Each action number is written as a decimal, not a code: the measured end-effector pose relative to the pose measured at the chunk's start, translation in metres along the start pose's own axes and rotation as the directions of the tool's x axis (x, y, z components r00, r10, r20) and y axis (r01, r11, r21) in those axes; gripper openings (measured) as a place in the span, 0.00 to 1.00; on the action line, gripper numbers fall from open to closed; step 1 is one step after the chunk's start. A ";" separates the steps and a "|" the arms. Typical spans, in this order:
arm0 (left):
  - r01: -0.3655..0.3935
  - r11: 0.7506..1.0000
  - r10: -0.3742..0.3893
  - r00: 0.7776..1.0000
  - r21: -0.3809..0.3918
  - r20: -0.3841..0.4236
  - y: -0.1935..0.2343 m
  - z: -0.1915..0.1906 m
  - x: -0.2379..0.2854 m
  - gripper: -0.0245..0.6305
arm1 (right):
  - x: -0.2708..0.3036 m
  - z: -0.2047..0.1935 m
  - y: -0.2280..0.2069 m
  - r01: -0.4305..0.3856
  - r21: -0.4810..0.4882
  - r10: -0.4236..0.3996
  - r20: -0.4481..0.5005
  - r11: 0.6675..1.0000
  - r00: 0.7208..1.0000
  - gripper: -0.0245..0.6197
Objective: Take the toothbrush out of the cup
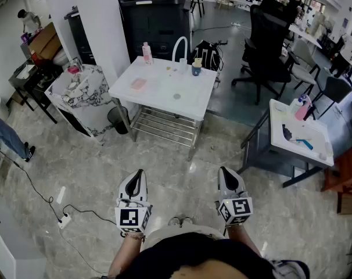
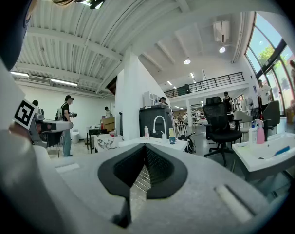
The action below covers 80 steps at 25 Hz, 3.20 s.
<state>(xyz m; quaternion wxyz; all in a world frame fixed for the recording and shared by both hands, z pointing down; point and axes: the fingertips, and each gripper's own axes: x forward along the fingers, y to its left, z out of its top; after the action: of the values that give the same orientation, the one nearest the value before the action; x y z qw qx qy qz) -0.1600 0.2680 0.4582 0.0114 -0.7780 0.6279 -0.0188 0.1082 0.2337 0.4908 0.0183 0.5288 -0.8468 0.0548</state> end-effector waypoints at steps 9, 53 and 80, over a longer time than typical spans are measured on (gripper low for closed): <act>-0.021 1.000 0.021 1.000 -0.003 -0.015 0.010 -0.003 0.007 0.04 | 0.016 0.005 -0.005 -0.013 -0.007 0.013 0.016 1.000 1.000 0.05; -0.064 0.998 0.063 0.997 -0.008 -0.032 -0.032 -0.020 0.066 0.04 | 0.056 0.005 -0.060 -0.126 -0.011 0.126 0.038 0.992 0.991 0.77; -0.018 1.000 0.017 0.998 -0.009 -0.063 0.075 -0.025 0.293 0.04 | 0.287 0.036 -0.111 -0.119 -0.030 0.120 0.022 0.992 0.993 0.77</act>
<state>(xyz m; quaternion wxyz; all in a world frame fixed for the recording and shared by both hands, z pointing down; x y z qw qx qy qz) -0.1724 -0.0336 0.4844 -0.0121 -0.7716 0.6347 -0.0403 0.0820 -0.0750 0.4883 0.0125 0.4775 -0.8777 0.0373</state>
